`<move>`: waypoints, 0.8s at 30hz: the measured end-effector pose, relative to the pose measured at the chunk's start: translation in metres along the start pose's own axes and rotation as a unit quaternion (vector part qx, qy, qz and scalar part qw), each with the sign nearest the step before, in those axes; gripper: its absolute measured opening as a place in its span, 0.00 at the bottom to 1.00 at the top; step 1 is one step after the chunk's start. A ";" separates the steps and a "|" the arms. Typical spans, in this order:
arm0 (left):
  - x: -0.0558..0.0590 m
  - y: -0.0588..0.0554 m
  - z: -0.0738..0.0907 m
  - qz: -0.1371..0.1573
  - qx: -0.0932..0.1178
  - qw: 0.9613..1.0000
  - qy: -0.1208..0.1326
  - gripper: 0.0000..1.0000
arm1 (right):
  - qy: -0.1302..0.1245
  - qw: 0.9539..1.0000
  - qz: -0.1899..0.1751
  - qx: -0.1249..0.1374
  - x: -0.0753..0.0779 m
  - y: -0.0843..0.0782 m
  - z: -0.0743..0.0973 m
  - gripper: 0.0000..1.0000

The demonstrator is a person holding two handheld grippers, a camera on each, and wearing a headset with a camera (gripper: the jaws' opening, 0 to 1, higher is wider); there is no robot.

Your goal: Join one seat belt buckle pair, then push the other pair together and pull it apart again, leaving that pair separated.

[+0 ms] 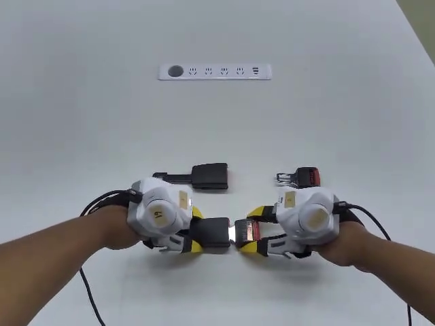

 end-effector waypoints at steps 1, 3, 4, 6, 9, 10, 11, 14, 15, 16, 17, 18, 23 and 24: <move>0.000 0.000 0.000 0.000 0.003 1.000 0.000 0.32 | 0.000 1.000 0.000 0.003 0.000 0.000 0.000 0.33; 0.000 -0.001 0.000 0.000 0.009 1.000 0.000 0.32 | -0.002 1.000 -0.002 0.010 -0.001 -0.001 0.000 0.32; 0.000 -0.001 0.000 0.000 0.012 1.000 0.000 0.32 | -0.003 1.000 -0.003 0.013 -0.002 -0.001 0.001 0.32; 0.000 -0.001 0.000 -0.001 0.015 1.000 -0.001 0.32 | -0.005 1.000 -0.008 0.019 -0.002 -0.001 0.001 0.32; 0.000 0.000 0.000 -0.003 0.020 1.000 -0.001 0.31 | 0.000 1.000 -0.006 0.024 -0.001 -0.002 0.001 0.32; 0.000 0.000 0.000 -0.004 0.020 1.000 -0.002 0.31 | 0.002 1.000 -0.004 0.025 -0.001 -0.002 0.001 0.32; 0.000 0.000 0.000 -0.005 0.022 1.000 -0.002 0.31 | 0.003 1.000 -0.002 0.025 -0.001 -0.001 0.001 0.32; 0.000 0.001 0.001 -0.007 0.025 1.000 -0.003 0.31 | 0.005 1.000 -0.004 0.030 0.000 -0.003 0.000 0.32; 0.001 0.001 0.001 -0.007 0.027 1.000 -0.004 0.31 | 0.005 0.999 -0.004 0.032 0.000 -0.003 0.001 0.32; 0.001 0.001 0.001 -0.007 0.027 1.000 -0.004 0.31 | 0.004 0.999 -0.005 0.034 0.000 -0.002 0.001 0.32; 0.000 0.001 0.001 -0.007 0.029 1.000 -0.004 0.31 | 0.004 0.999 -0.006 0.036 0.000 -0.002 0.002 0.32; 0.000 0.001 0.001 -0.008 0.030 1.000 -0.004 0.31 | 0.004 0.999 -0.006 0.038 -0.001 -0.002 0.002 0.32; -0.001 0.000 0.001 -0.007 0.037 0.999 -0.005 0.31 | 0.005 0.999 -0.010 0.043 -0.001 -0.002 0.004 0.31; -0.001 0.000 0.001 -0.008 0.037 0.999 -0.005 0.31 | 0.004 0.999 -0.010 0.042 -0.001 -0.002 0.004 0.31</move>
Point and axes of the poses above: the centre of the closed fingertips' face, and the gripper's own axes: z roughly backward along the fingers, x roughly to its right, y roughly out of its top, the point moved 2 cm from there along z, roughly backward along the fingers, and after that the axes turned 12 degrees about -y, right-handed, at the moved point
